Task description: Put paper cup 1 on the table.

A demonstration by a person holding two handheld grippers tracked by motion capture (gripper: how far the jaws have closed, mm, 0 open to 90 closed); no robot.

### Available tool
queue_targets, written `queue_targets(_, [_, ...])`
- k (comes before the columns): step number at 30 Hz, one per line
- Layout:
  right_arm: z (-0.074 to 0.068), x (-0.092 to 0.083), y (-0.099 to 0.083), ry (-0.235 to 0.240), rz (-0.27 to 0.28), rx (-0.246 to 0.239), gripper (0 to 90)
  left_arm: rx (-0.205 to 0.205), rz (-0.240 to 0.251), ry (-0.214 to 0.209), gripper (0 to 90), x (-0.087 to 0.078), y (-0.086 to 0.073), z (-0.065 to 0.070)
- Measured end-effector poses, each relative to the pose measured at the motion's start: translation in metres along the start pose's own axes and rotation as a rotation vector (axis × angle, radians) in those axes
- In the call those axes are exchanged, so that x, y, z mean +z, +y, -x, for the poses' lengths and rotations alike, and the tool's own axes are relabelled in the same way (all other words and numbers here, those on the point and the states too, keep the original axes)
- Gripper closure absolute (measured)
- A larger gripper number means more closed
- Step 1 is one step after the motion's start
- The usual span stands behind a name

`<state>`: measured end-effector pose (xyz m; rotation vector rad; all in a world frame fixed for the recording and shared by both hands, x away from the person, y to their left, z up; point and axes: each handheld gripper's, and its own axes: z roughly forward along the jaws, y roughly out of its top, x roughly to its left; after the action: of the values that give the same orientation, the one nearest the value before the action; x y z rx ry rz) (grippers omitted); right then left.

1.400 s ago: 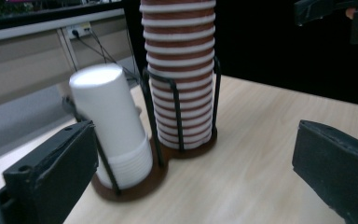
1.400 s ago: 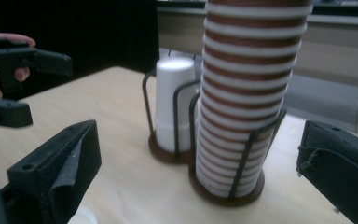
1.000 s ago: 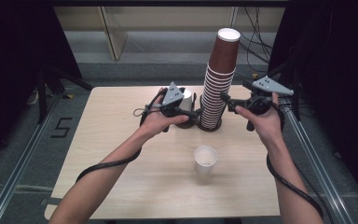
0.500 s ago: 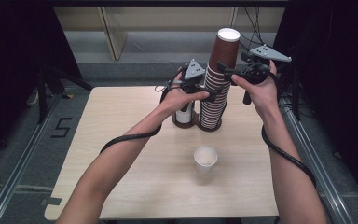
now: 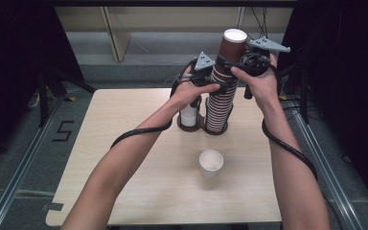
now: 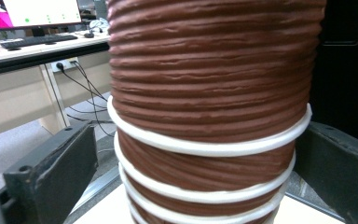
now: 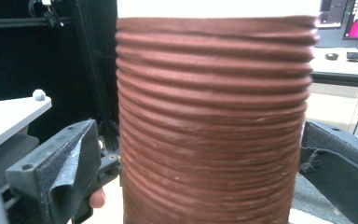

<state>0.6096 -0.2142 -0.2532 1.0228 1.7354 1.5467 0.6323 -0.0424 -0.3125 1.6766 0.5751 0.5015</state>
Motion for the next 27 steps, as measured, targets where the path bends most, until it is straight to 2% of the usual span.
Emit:
queue_targets(3, [0.0000,0.0032,-0.0005,0.004,-0.006,0.001,1.7,-0.018,-0.002,-0.009,0.0,0.0026,0.0003,0.0005])
queue_targets(7, [-0.0012,0.0040,-0.0007,-0.003,0.001,0.009,9.9,-0.029,-0.011,-0.019,3.7,0.0050,-0.0005,0.0006])
queue_targets(9, [0.0007,0.0036,-0.0009,-0.009,0.014,-0.004,15.4,-0.046,-0.010,-0.024,3.6,0.0056,-0.0011,-0.0001])
queue_targets(13, [0.0022,0.0017,-0.0015,-0.002,0.016,0.009,15.9,-0.046,-0.013,-0.028,3.7,0.0056,-0.0012,0.0001])
queue_targets(22, [0.0021,0.0025,0.0000,-0.019,0.022,0.019,16.6,-0.051,-0.012,-0.025,3.8,0.0058,-0.0013,-0.0008])
queue_targets(27, [0.0014,0.0014,0.0037,-0.023,0.061,0.039,17.3,-0.053,-0.012,-0.026,3.7,0.0058,-0.0011,-0.0007])
